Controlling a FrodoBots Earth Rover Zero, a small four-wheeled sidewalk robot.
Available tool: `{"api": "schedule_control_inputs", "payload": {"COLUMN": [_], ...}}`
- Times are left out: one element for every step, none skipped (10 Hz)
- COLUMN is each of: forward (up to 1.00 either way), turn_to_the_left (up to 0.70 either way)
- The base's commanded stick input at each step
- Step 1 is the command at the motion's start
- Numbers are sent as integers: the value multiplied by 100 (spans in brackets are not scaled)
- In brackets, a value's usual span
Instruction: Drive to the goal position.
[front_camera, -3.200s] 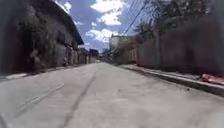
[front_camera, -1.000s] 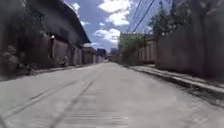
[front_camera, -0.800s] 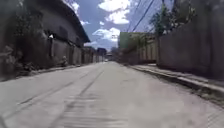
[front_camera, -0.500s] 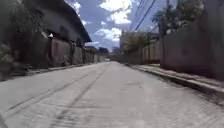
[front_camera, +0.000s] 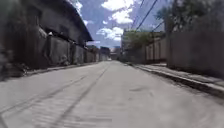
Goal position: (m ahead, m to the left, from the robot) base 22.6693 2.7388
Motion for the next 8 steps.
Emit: {"api": "schedule_control_inputs", "payload": {"forward": [100, 100, 100, 100, 100, 100, 100, 100], "turn_to_the_left": [0, 0, -19, -40, -40, -18, 0, 0]}}
